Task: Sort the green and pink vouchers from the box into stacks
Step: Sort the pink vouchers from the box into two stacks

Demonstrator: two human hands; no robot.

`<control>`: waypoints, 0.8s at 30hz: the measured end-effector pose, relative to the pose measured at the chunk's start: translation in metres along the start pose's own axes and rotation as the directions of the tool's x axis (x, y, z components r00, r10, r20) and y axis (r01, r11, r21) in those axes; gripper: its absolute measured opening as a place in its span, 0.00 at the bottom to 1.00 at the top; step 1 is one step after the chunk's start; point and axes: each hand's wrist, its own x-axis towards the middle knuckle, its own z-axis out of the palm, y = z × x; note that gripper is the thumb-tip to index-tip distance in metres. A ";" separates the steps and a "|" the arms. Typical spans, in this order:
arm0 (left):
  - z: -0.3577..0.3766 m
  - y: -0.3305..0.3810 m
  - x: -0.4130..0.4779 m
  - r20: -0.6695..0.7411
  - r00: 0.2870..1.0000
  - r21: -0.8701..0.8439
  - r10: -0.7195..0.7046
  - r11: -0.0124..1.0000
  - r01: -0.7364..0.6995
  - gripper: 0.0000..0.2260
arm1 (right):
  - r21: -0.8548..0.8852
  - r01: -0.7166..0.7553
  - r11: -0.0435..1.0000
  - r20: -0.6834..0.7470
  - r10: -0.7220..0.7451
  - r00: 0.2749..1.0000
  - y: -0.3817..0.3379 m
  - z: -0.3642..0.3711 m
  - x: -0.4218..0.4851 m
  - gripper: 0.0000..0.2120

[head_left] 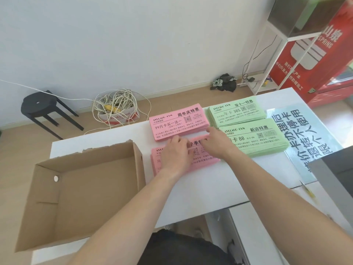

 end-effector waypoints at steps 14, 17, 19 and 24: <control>0.011 -0.020 -0.013 0.081 0.996 -0.061 0.021 0.998 -0.016 0.14 | 0.104 -0.245 0.964 -0.010 0.247 0.969 0.012 0.048 -0.003 0.34; 0.011 -0.022 -0.019 0.097 0.994 -0.053 0.044 0.998 -0.039 0.17 | 0.120 -0.248 0.961 -0.023 0.253 0.967 0.012 0.049 -0.004 0.34; 0.011 -0.022 -0.025 0.114 0.992 -0.045 0.058 0.998 -0.053 0.19 | 0.140 -0.259 0.956 -0.027 0.265 0.964 0.011 0.048 -0.006 0.34; 0.007 -0.018 -0.031 0.117 0.993 -0.026 0.018 1.000 -0.015 0.20 | 0.224 -0.229 0.947 -0.062 0.248 0.967 0.008 0.041 -0.018 0.28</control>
